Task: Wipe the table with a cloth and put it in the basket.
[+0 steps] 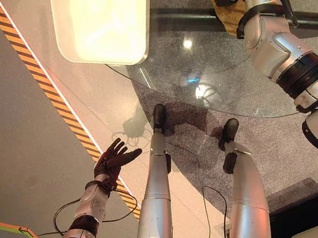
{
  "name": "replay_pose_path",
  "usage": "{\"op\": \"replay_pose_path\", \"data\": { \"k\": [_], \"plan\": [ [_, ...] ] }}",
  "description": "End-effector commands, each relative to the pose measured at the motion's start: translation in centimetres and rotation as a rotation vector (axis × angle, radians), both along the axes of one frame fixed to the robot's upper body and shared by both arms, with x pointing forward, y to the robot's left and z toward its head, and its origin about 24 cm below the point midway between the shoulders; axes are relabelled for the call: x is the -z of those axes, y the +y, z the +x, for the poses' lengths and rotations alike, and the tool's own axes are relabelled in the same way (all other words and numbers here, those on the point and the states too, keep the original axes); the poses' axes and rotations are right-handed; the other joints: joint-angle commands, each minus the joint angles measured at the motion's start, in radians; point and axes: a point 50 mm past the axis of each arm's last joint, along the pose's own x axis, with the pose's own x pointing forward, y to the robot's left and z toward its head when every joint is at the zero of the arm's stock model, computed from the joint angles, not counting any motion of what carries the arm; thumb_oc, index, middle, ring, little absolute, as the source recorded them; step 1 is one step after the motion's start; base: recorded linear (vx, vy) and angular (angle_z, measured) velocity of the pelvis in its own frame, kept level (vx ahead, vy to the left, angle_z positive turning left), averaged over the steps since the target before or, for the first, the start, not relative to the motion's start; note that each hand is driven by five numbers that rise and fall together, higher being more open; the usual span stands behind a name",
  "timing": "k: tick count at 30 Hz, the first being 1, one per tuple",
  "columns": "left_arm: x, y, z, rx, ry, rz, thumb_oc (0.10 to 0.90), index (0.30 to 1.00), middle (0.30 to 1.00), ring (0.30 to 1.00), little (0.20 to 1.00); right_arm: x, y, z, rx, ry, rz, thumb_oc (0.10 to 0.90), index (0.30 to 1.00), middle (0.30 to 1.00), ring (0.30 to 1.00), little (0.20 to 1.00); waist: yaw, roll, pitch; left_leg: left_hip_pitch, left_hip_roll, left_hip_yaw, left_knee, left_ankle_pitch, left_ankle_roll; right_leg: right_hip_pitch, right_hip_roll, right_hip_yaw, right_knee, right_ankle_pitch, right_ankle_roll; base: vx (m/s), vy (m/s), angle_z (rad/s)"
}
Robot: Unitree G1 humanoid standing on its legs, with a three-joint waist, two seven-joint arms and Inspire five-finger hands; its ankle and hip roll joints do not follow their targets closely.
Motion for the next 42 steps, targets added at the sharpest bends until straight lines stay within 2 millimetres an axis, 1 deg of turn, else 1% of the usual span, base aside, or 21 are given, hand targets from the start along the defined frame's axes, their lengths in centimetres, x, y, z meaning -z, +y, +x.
{"op": "replay_pose_path", "data": {
  "k": [1, 8, 11, 14, 16, 19, 20, 21, 24, 26, 27, 28, 29, 30, 32, 33, 35, 37, 39, 40, 42],
  "plan": [
    [0.4, 1.5, -1.1, -0.067, -0.005, 0.027, 0.800, 0.900, 0.900, 0.900, 0.900, -2.5, 3.1, -1.8, -0.145, -0.136, -0.073, 0.100, 0.300, 0.300, 0.300, 0.200, 0.004, -0.003, -0.015, 0.024, -0.120, 0.095, 0.085, -0.142, 0.116, 0.074, 0.101, -0.103, -0.156, 0.042, -0.050, 0.00, 0.000, 0.00],
    [-0.5, 2.1, -0.7, -0.155, -0.067, 0.006, 0.800, 0.900, 0.900, 0.900, 0.900, -1.5, 3.2, -1.9, -0.180, -0.124, -0.034, 0.100, 0.300, 0.300, 0.300, 0.200, -0.004, -0.005, -0.015, 0.030, -0.117, 0.100, 0.081, -0.142, 0.115, 0.075, 0.107, -0.097, -0.154, 0.038, -0.051, 0.00, 0.000, 0.00],
    [-1.3, 2.8, -0.4, -0.250, -0.107, -0.003, 0.800, 0.900, 0.900, 0.900, 0.900, -1.1, 2.5, -2.0, -0.192, -0.147, 0.035, 0.100, 0.300, 0.300, 0.300, 0.200, -0.010, -0.009, -0.015, 0.037, -0.117, 0.099, 0.080, -0.143, 0.116, 0.079, 0.111, -0.092, -0.150, 0.034, -0.052, 0.00, 0.000, 0.00],
    [-2.9, 4.3, 0.0, -0.415, -0.167, -0.019, 0.800, 0.900, 0.900, 0.900, 0.900, -1.0, 1.3, -2.3, -0.200, -0.185, 0.113, 0.100, 0.300, 0.300, 0.300, 0.200, -0.015, -0.015, -0.015, 0.043, -0.117, 0.098, 0.079, -0.146, 0.116, 0.085, 0.112, -0.090, -0.147, 0.028, -0.050, 0.00, 0.000, 0.00],
    [-4.9, 5.7, 0.6, -0.549, -0.228, -0.031, 0.800, 0.900, 0.900, 0.900, 0.900, -0.9, 0.4, -2.4, -0.195, -0.208, 0.162, 0.100, 0.300, 0.300, 0.300, 0.200, -0.019, -0.024, -0.015, 0.045, -0.116, 0.095, 0.081, -0.149, 0.115, 0.087, 0.112, -0.090, -0.145, 0.025, -0.050, -0.01, -0.015, 0.00],
    [-7.5, 7.1, 1.3, -0.672, -0.297, -0.007, 0.800, 0.900, 0.900, 0.900, 0.900, -0.7, -0.3, -2.5, -0.184, -0.222, 0.206, 0.100, 0.300, 0.300, 0.300, 0.200, -0.023, -0.033, -0.015, 0.044, -0.117, 0.091, 0.087, -0.152, 0.114, 0.085, 0.112, -0.089, -0.139, 0.024, -0.050, -0.02, -0.047, 0.00],
    [-8.8, 7.7, 1.6, -0.731, -0.327, 0.000, 0.800, 0.900, 0.900, 0.900, 0.900, -0.7, -0.5, -2.6, -0.178, -0.225, 0.223, 0.100, 0.300, 0.300, 0.300, 0.200, -0.026, -0.037, -0.015, 0.043, -0.118, 0.088, 0.089, -0.151, 0.114, 0.084, 0.114, -0.088, -0.139, 0.028, -0.050, -0.08, -0.017, 0.00],
    [-9.4, 7.9, 1.7, -0.752, -0.349, 0.002, 0.800, 0.900, 0.900, 0.900, 0.900, -1.0, -0.6, -2.7, -0.178, -0.235, 0.230, 0.100, 0.300, 0.300, 0.300, 0.200, -0.025, -0.039, -0.015, 0.019, -0.116, 0.093, 0.085, -0.122, 0.119, 0.064, 0.113, -0.102, -0.149, 0.056, -0.058, -0.08, -0.014, 0.01],
    [-12.4, 9.3, 1.9, -0.897, -0.429, -0.002, 0.800, 0.900, 0.900, 0.900, 0.900, -0.3, -1.3, -2.6, -0.167, -0.238, 0.272, 0.100, 0.300, 0.300, 0.300, 0.200, -0.033, -0.047, -0.015, 0.022, -0.114, 0.093, 0.086, -0.125, 0.118, 0.067, 0.117, -0.098, -0.150, 0.054, -0.060, -0.02, 0.001, 0.00],
    [-13.5, 9.5, 1.8, -0.959, -0.472, 0.000, 0.800, 0.900, 0.900, 0.900, 0.900, -0.1, -1.7, -2.6, -0.162, -0.240, 0.294, 0.100, 0.300, 0.300, 0.300, 0.200, -0.035, -0.052, -0.015, 0.024, -0.113, 0.091, 0.086, -0.126, 0.117, 0.070, 0.118, -0.096, -0.151, 0.055, -0.060, 0.00, 0.000, 0.00],
    [-13.5, 9.5, 1.9, -0.960, -0.472, 0.001, 0.800, 0.900, 0.900, 0.900, 0.900, -0.1, -1.7, -2.6, -0.162, -0.240, 0.294, 0.100, 0.300, 0.300, 0.300, 0.200, -0.035, -0.052, -0.015, 0.024, -0.113, 0.091, 0.086, -0.126, 0.117, 0.070, 0.118, -0.096, -0.151, 0.055, -0.060, -0.01, -0.021, -0.04],
    [-15.3, 10.0, 1.7, -1.041, -0.529, 0.008, 0.800, 0.900, 0.900, 0.900, 0.900, 0.2, -2.1, -2.6, -0.162, -0.247, 0.316, 0.100, 0.300, 0.300, 0.300, 0.200, -0.038, -0.055, -0.015, 0.023, -0.113, 0.089, 0.088, -0.128, 0.116, 0.070, 0.119, -0.094, -0.150, 0.054, -0.059, -0.01, -0.017, -0.03],
    [-15.8, 10.3, 1.5, -1.073, -0.551, 0.011, 0.800, 0.900, 0.900, 0.900, 0.900, 0.3, -2.1, -2.6, -0.164, -0.250, 0.319, 0.100, 0.300, 0.300, 0.300, 0.200, -0.040, -0.055, -0.015, 0.024, -0.113, 0.089, 0.088, -0.128, 0.116, 0.071, 0.120, -0.093, -0.150, 0.054, -0.059, 0.00, 0.000, 0.00],
    [-17.2, 10.5, 1.4, -1.127, -0.598, 0.026, 0.800, 0.900, 0.900, 0.900, 0.900, 0.5, -2.1, -2.7, -0.170, -0.254, 0.325, 0.100, 0.300, 0.300, 0.300, 0.200, -0.043, -0.058, -0.015, 0.027, -0.112, 0.090, 0.087, -0.130, 0.115, 0.074, 0.122, -0.090, -0.151, 0.054, -0.059, 0.00, 0.000, 0.00],
    [-18.4, 10.6, 1.2, -1.166, -0.649, 0.017, 0.800, 0.900, 0.900, 0.900, 0.900, 0.6, -2.1, -2.9, -0.179, -0.261, 0.325, 0.100, 0.300, 0.300, 0.300, 0.200, -0.044, -0.061, -0.015, 0.026, -0.111, 0.091, 0.088, -0.131, 0.115, 0.074, 0.123, -0.089, -0.152, 0.054, -0.058, 0.00, 0.000, 0.00],
    [-19.7, 10.5, 0.9, -1.177, -0.717, 0.037, 0.800, 0.900, 0.900, 0.900, 0.900, 0.5, -2.1, -3.2, -0.192, -0.274, 0.322, 0.100, 0.300, 0.300, 0.300, 0.200, -0.047, -0.064, -0.015, 0.024, -0.110, 0.091, 0.089, -0.132, 0.114, 0.073, 0.124, -0.087, -0.152, 0.055, -0.057, 0.00, 0.000, 0.00],
    [-21.2, 9.8, 0.8, -1.172, -0.795, 0.061, 0.800, 0.900, 0.900, 0.900, 0.900, 0.4, -2.0, -3.7, -0.213, -0.294, 0.324, 0.100, 0.300, 0.300, 0.300, 0.200, -0.051, -0.067, -0.015, 0.022, -0.109, 0.093, 0.089, -0.133, 0.114, 0.070, 0.126, -0.083, -0.151, 0.056, -0.056, 0.00, 0.000, 0.00],
    [-22.1, 9.1, 0.6, -1.155, -0.862, 0.054, 0.800, 0.900, 0.900, 0.900, 0.900, 0.5, -2.1, -4.2, -0.227, -0.312, 0.332, 0.100, 0.300, 0.300, 0.300, 0.200, -0.053, -0.071, -0.015, 0.022, -0.110, 0.093, 0.089, -0.135, 0.114, 0.071, 0.127, -0.080, -0.151, 0.056, -0.054, 0.00, 0.000, 0.00],
    [-22.9, 8.1, 0.5, -1.120, -0.935, 0.074, 0.800, 0.900, 0.900, 0.900, 0.900, 0.7, -2.1, -4.7, -0.247, -0.335, 0.341, 0.100, 0.300, 0.300, 0.300, 0.200, -0.055, -0.073, -0.015, 0.023, -0.110, 0.093, 0.090, -0.138, 0.115, 0.072, 0.127, -0.079, -0.149, 0.056, -0.052, 0.00, 0.000, 0.00],
    [-24.0, 6.7, 0.4, -1.070, -1.014, 0.081, 0.800, 0.900, 0.900, 0.900, 0.900, 0.8, -2.1, -5.4, -0.273, -0.363, 0.348, 0.100, 0.300, 0.300, 0.300, 0.200, -0.062, -0.077, -0.015, 0.022, -0.110, 0.094, 0.092, -0.140, 0.116, 0.070, 0.130, -0.075, -0.147, 0.058, -0.048, 0.00, 0.000, 0.00],
    [-24.9, 5.5, 0.2, -1.020, -1.083, 0.103, 0.800, 0.900, 0.900, 0.900, 0.900, 1.0, -2.2, -6.0, -0.292, -0.388, 0.351, 0.100, 0.300, 0.300, 0.300, 0.200, -0.065, -0.081, -0.015, 0.022, -0.110, 0.096, 0.094, -0.143, 0.118, 0.070, 0.133, -0.071, -0.145, 0.058, -0.046, 0.00, 0.000, 0.00]
  ]
}}
